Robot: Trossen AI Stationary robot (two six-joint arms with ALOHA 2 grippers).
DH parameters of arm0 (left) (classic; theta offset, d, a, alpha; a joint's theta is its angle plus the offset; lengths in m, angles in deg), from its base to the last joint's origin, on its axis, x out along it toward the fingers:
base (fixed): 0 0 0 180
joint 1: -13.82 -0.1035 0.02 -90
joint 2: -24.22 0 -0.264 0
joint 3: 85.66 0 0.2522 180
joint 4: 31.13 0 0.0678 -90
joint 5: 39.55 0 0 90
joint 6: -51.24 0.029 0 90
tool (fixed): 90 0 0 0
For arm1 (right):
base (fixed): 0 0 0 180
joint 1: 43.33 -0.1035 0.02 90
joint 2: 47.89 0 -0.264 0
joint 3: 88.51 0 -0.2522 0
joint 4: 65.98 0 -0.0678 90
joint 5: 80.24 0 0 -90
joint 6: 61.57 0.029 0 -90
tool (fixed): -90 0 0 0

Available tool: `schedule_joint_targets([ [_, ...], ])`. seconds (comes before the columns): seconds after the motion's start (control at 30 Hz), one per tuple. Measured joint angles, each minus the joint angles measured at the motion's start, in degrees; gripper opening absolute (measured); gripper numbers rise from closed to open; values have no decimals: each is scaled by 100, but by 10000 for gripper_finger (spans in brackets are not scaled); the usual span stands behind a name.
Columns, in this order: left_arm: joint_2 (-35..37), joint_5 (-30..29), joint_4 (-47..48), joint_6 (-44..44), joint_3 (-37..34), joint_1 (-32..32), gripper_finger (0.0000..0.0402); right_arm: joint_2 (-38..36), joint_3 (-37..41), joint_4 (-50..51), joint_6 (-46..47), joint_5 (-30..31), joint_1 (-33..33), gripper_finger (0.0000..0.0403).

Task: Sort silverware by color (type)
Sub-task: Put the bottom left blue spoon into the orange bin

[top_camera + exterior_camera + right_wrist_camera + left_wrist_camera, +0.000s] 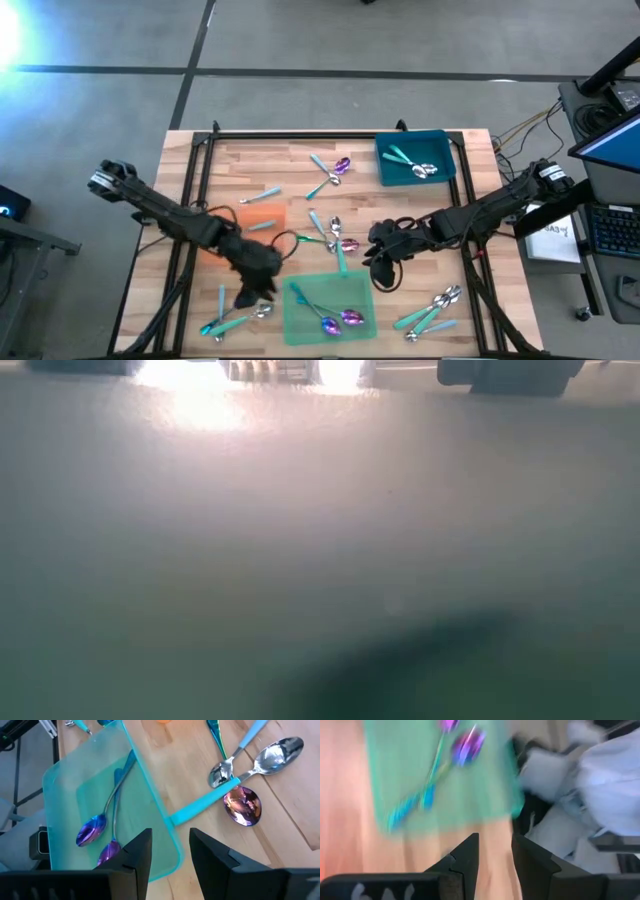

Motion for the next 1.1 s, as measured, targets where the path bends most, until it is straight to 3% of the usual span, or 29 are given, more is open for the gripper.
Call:
schedule_joint_targets([
  [0.17, 141, -887, 1205, -1267, -4, 842, 100, 0, 0, 0, -51, 3, 0, 121],
  [0.37, 205, -2157, 2515, -3844, -7, 1423, 100, 0, 0, -2, -202, 5, 0, 121],
  [0.6, 190, -1946, 2900, -5620, -141, 1806, 100, 0, 0, -4, -353, 7, 0, 121],
  [1.1, 181, -1937, 2341, -8430, -721, 2665, 100, 0, 13, 164, -620, 7, 0, 121],
])
